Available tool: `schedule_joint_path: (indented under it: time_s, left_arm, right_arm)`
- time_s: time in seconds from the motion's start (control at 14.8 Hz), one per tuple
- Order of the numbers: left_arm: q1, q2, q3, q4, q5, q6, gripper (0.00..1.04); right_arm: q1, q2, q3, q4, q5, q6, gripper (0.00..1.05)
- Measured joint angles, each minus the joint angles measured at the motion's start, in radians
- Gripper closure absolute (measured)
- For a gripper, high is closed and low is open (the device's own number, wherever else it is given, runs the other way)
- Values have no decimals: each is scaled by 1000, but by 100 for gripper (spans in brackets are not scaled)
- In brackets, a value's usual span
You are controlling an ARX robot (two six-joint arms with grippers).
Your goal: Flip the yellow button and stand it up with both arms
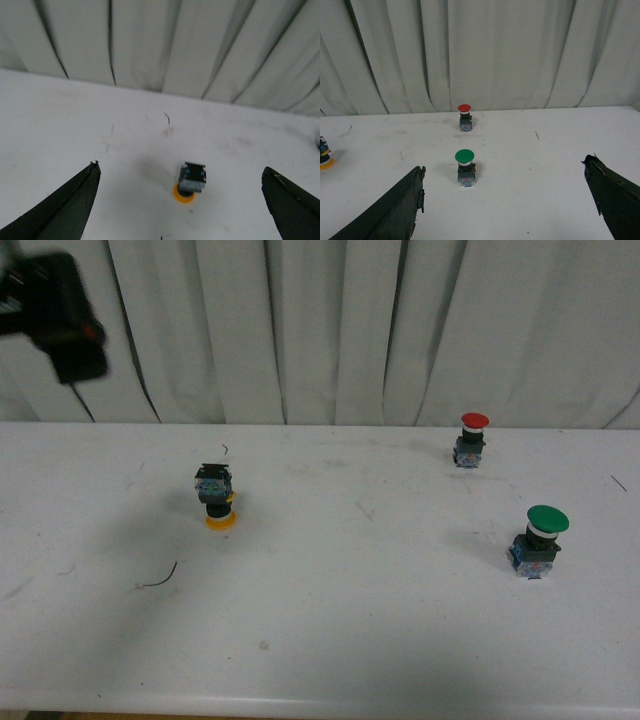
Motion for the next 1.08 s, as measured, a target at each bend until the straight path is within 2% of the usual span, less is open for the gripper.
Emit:
schedule_joint_path:
  time_s: [0.2, 0.27, 0.34, 0.67, 0.94, 1.08]
  left_arm:
    - [-46, 360, 281, -106, 39, 29, 7]
    - [-76, 484, 446, -170, 90, 40, 7]
    - [-82, 532, 507, -212, 107, 50, 7]
    - [-34, 649, 651, -402, 161, 35, 7]
    - [-3, 671, 668, -421, 175, 33, 7]
    - [-4, 676, 659, -407, 221, 41, 7]
  right_arm:
    - [0, 0, 0, 0, 0, 0, 6]
    - [0, 0, 0, 0, 0, 0, 6]
    - [0, 0, 0, 0, 0, 0, 6]
    - [0, 0, 0, 0, 0, 0, 6]
    - [0, 0, 0, 0, 0, 0, 6]
    - [0, 0, 0, 0, 0, 0, 6]
